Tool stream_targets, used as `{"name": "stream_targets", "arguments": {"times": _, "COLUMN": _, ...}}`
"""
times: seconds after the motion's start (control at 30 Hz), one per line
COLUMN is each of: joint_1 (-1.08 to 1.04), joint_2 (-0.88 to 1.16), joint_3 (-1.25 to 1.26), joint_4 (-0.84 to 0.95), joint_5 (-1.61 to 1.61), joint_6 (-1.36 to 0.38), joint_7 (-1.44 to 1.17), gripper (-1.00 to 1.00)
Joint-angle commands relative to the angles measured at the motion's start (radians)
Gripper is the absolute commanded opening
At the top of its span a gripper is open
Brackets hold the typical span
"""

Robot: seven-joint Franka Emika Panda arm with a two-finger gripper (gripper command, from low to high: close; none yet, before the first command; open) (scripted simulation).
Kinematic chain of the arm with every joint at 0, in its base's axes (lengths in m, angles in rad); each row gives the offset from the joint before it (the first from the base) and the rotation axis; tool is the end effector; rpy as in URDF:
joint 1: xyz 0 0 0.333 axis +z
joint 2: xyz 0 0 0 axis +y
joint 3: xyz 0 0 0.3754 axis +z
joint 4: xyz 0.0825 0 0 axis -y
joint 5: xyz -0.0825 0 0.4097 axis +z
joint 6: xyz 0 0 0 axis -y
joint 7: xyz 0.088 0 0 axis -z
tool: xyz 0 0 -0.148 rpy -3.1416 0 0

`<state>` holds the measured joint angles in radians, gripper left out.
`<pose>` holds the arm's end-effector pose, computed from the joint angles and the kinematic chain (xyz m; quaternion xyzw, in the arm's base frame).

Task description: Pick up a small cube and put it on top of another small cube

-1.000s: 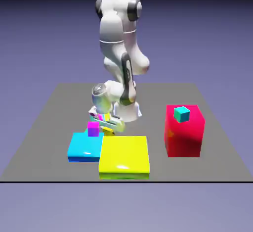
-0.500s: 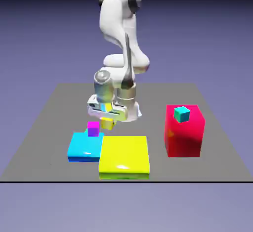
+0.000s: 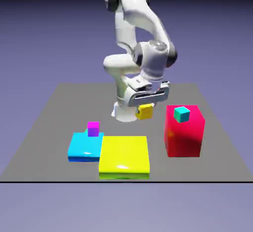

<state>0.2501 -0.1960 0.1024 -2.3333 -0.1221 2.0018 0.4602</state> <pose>0.4407 0.1501 0.4089 0.9953 -0.0260 -0.0378 0.0853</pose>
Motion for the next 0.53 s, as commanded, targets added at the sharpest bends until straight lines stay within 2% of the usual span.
{"name": "stream_targets", "arguments": {"times": 0.0, "joint_1": 0.019, "joint_2": 0.007, "joint_3": 0.026, "joint_4": 0.036, "joint_5": 0.002, "joint_6": -0.034, "joint_7": -0.030, "gripper": -1.00}}
{"name": "stream_targets", "arguments": {"times": 0.17, "joint_1": 0.115, "joint_2": 0.042, "joint_3": 0.156, "joint_4": 0.217, "joint_5": 0.025, "joint_6": -0.204, "joint_7": -0.187, "gripper": -1.00}}
{"name": "stream_targets", "arguments": {"times": 0.2, "joint_1": 0.142, "joint_2": 0.060, "joint_3": 0.133, "joint_4": 0.208, "joint_5": 0.013, "joint_6": -0.231, "joint_7": -0.203, "gripper": -1.00}}
{"name": "stream_targets", "arguments": {"times": 0.4, "joint_1": 0.135, "joint_2": 0.092, "joint_3": 0.127, "joint_4": 0.060, "joint_5": -0.003, "joint_6": -0.053, "joint_7": -0.187, "gripper": -1.00}}
{"name": "stream_targets", "arguments": {"times": 0.43, "joint_1": 0.135, "joint_2": 0.092, "joint_3": 0.127, "joint_4": 0.060, "joint_5": -0.003, "joint_6": -0.053, "joint_7": -0.187, "gripper": 1.00}}
{"name": "stream_targets", "arguments": {"times": 0.5, "joint_1": 0.137, "joint_2": 0.084, "joint_3": 0.128, "joint_4": 0.096, "joint_5": 0.001, "joint_6": -0.097, "joint_7": -0.191, "gripper": 1.00}}
